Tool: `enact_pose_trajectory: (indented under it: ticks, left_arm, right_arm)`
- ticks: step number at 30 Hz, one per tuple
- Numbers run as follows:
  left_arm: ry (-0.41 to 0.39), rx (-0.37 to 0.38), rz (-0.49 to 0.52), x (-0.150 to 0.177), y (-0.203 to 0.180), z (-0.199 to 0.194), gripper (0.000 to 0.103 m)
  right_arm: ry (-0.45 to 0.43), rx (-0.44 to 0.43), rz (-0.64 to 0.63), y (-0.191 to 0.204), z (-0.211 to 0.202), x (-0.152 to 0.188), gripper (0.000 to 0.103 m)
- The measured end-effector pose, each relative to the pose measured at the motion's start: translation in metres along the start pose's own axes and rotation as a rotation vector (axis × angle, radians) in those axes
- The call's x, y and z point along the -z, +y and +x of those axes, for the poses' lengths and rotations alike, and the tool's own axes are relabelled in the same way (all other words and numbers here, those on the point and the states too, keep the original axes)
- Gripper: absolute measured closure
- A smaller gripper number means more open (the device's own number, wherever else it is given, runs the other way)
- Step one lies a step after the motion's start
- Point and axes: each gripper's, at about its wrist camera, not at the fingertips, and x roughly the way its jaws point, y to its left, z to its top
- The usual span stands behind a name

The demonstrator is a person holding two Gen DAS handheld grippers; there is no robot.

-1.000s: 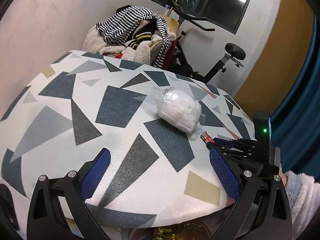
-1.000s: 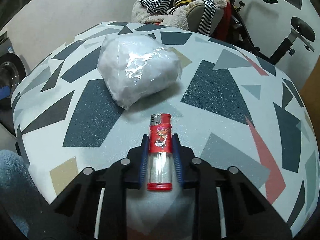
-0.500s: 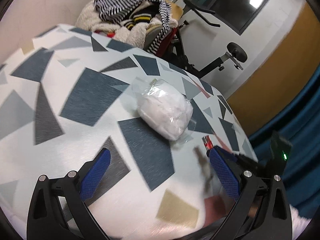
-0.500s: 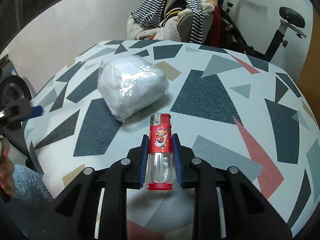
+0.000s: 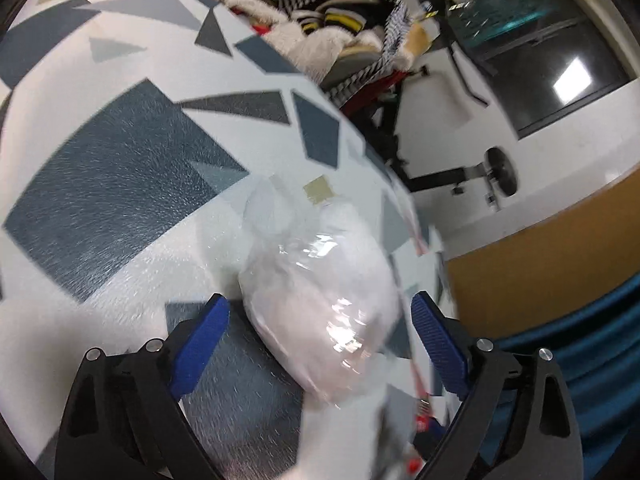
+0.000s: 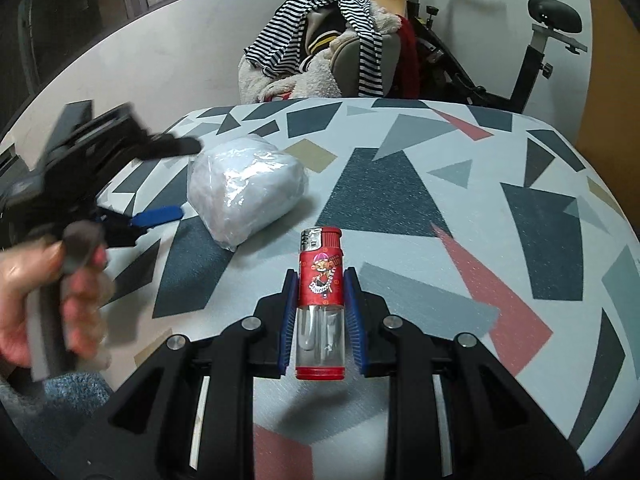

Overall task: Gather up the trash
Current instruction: 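Grasp the clear bag of white tissue with left tool while right tool holds lighter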

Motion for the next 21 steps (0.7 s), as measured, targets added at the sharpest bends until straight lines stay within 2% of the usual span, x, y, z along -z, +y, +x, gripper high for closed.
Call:
enact_pose_trajectory:
  ticks: [1,2,3,4,5,9,12,21]
  left_arm:
    - [0.004,-0.017,0.017,0.000,-0.001,0.004,0.025]
    - [-0.004,-0.032,0.057,0.000,-0.004,0.005,0.048]
    - [0.001,-0.025,0.089,0.000,-0.006,0.006,0.050]
    - [0.002,-0.031,0.110,0.001,-0.008,0.004,0.059]
    - [0.010,-0.037,0.144,0.001,-0.011,0.002,0.063]
    - [0.025,-0.083,0.299,0.008,-0.025,-0.017,0.066]
    - [0.028,-0.076,0.414,0.020,-0.034,-0.042,0.066]
    - [0.020,-0.097,0.734,0.090,-0.045,-0.134,0.065]
  right_arm:
    - [0.000,0.001,0.002,0.000,0.000,0.001,0.077]
    - [-0.001,0.003,0.010,-0.001,-0.002,0.002,0.077]
    - [-0.002,0.003,0.012,-0.002,-0.002,0.002,0.077]
    - [-0.003,0.002,0.018,-0.003,-0.003,0.003,0.077]
    - [-0.006,0.001,0.023,-0.003,-0.005,0.003,0.077]
    - [-0.016,-0.004,0.021,-0.002,-0.010,0.004,0.077]
    - [-0.036,-0.013,0.010,0.003,-0.021,0.005,0.077]
    - [-0.078,-0.039,-0.015,0.030,-0.058,0.016,0.077]
